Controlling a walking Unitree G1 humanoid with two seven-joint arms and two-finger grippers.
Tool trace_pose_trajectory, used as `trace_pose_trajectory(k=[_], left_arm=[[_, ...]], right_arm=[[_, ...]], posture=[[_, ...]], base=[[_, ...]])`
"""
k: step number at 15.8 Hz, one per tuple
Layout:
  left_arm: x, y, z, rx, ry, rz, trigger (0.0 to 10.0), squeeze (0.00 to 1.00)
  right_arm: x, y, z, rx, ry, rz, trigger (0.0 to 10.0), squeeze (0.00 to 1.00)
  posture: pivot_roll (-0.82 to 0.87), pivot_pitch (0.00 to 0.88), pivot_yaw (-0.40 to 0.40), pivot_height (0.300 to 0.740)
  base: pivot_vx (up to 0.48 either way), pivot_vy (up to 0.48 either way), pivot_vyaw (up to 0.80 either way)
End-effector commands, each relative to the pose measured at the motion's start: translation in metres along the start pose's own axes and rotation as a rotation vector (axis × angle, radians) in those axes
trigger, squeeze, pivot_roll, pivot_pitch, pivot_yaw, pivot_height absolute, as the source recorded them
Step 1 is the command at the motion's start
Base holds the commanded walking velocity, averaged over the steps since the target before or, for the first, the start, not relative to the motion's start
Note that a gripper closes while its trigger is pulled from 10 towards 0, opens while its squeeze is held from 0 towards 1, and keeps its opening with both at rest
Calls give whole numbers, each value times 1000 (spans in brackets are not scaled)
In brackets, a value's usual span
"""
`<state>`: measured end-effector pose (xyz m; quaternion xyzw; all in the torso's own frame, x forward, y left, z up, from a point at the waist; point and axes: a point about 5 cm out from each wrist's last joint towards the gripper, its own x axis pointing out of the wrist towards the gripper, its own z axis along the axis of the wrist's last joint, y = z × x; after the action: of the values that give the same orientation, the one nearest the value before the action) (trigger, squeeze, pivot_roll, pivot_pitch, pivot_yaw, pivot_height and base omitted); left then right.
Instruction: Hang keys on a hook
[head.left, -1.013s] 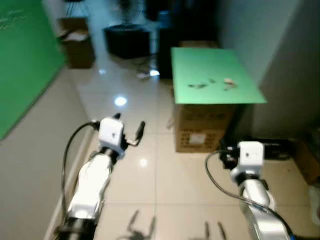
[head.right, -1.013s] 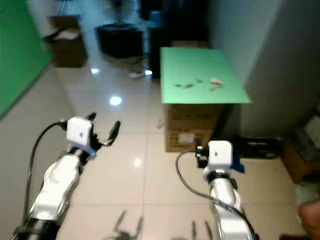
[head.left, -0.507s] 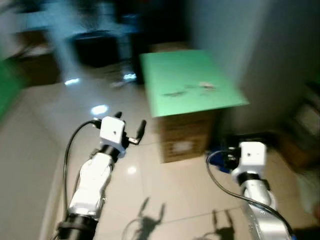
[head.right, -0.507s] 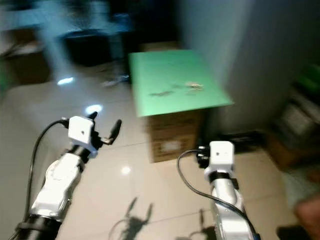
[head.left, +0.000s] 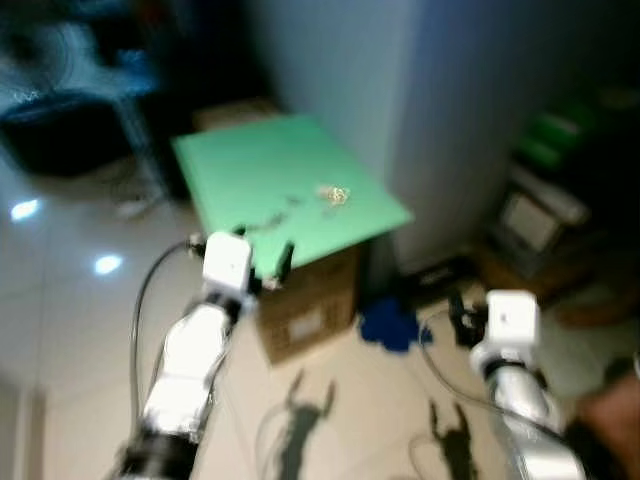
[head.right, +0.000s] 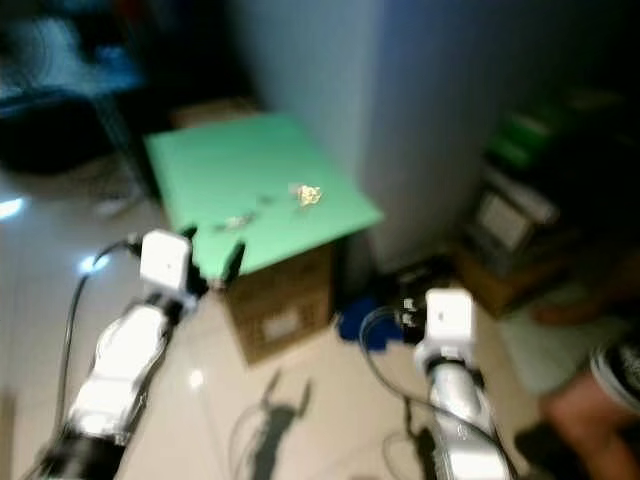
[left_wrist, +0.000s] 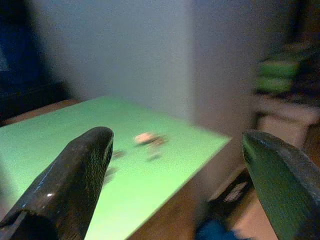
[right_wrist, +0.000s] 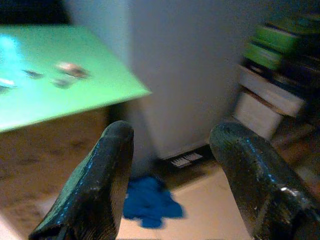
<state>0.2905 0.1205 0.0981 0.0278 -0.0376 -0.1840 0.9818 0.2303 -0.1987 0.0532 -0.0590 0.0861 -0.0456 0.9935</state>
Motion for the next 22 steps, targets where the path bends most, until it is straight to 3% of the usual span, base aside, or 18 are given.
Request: trace_pose_trajectory(k=[1,4,12,17,19,22], left_arm=[[-4,8,-2,28,11,27,10000,0],[-2,7,-2,24,9,35,10000,0],[-2,7,-2,31,9,49,10000,0],[-2,7,-3,26,11,52,10000,0],[-1,9,-3,22,12,53,10000,0],[1,8,-4,17,19,57,10000,0]], right_arm=[[4,5,10,-8,-35,20,10000,0],[5,7,10,-82,-30,67,10000,0],[7,14,9,-105,-31,106,10000,0],[8,11,10,-120,-50,79,10000,0],[8,15,10,-135,-51,141,10000,0],[9,10,12,-127,-58,131,10000,0]], posture=[[-170,4,35,740],[-174,4,35,740],[-151,6,22,740],[-158,5,30,740],[-160,3,38,740],[-159,4,42,740]], base=[[435,0,0],[433,0,0],[431,0,800],[433,0,0],[433,0,0],[418,0,0]])
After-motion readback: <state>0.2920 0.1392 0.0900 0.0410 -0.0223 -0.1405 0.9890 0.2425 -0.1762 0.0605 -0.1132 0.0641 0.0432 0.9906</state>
